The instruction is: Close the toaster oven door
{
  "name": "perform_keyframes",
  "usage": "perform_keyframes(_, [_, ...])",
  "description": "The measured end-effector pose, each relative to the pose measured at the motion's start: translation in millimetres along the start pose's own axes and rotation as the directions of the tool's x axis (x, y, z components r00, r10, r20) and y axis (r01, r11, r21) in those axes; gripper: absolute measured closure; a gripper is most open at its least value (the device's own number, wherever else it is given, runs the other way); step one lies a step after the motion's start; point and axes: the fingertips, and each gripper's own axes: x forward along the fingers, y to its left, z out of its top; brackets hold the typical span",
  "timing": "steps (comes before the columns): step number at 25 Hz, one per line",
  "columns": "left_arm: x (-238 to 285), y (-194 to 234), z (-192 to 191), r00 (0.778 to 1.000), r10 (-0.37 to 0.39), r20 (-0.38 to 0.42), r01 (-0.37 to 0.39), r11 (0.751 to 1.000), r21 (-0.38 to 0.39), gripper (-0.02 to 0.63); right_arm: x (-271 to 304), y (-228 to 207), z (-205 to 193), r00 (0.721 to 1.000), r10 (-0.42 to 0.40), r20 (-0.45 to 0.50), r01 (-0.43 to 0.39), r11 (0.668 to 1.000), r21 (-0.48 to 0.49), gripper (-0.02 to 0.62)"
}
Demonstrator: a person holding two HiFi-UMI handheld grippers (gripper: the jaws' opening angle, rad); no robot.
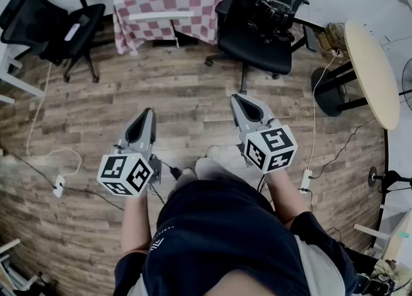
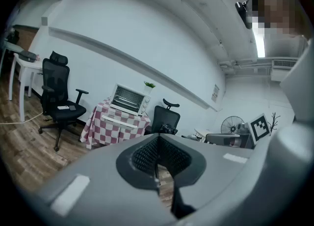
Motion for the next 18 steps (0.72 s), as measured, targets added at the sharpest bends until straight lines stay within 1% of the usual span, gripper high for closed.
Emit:
perform_keyframes(2, [-6,6,-5,1.0,0.015,-0.017,-0.015,1.0,0.02,0.591,-2,5,-3,1.0,-0.011,0.003,0.011,1.0,0.002,0.594])
perform_keyframes(4, [-12,10,-7,0.999,0.023,-0.024,-0.022,0.999,0.025,0.591,-4,10,-5,1.0,-0.019,0.005,0.019,1.0,0.006,0.594])
perform_keyframes(10, [-12,10,-9,1.0,0.002,-0.017,-0.001,1.0,0.024,0.591,-12,15,-10,0.999,-0.034,0.007,0.034,0.999,0.012,0.592])
perform_keyframes(14, [-5,7,-13,1.0,-0.008,-0.019,0.008,1.0,-0.017,0.591,-8,9,-12,1.0,-0.02,-0.009,0.02,1.0,0.017,0.592])
perform_keyframes(18, [3,11,-11,0.999,-0.002,-0.033,0.002,1.0,0.0,0.598,6,5,-6,1.0,0.017,-0.006,-0.017,0.999,0.027,0.592])
